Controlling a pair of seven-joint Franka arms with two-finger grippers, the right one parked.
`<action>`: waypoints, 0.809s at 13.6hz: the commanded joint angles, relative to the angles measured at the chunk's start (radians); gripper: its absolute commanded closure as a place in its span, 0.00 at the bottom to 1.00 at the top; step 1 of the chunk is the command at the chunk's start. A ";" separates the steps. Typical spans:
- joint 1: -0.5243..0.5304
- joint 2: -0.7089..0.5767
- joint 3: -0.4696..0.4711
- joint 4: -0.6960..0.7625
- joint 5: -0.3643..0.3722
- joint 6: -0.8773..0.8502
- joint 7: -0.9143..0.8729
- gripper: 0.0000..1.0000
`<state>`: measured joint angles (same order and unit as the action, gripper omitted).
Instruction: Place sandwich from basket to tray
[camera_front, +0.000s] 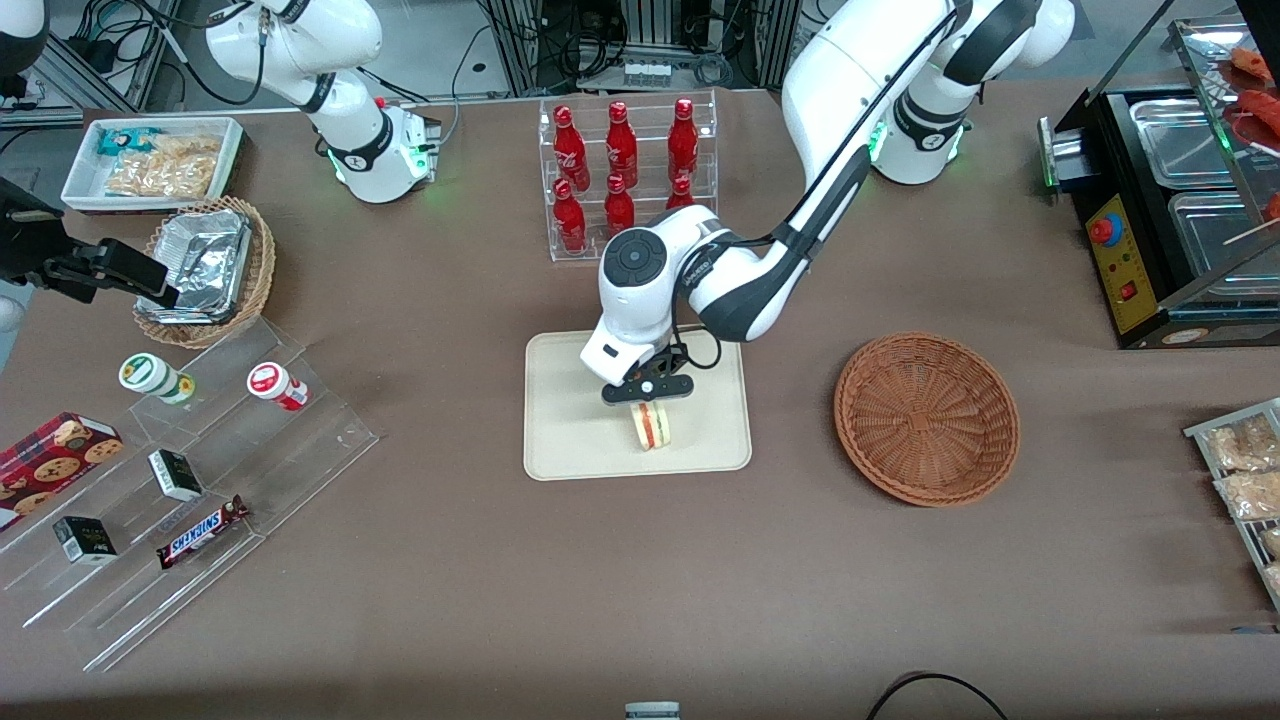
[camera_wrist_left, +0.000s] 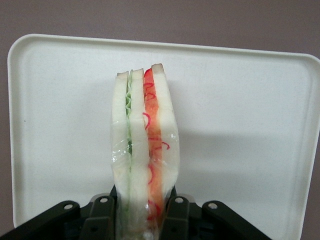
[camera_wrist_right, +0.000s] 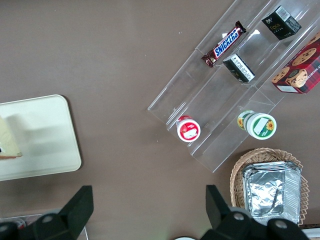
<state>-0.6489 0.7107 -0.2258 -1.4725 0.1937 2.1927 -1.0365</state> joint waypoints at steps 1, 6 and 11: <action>-0.032 0.026 0.013 0.031 0.018 -0.001 0.001 0.65; -0.047 0.053 0.013 0.029 0.018 0.001 0.036 0.61; -0.051 0.053 0.016 0.034 0.016 0.002 0.023 0.00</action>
<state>-0.6828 0.7617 -0.2258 -1.4703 0.1960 2.1985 -1.0065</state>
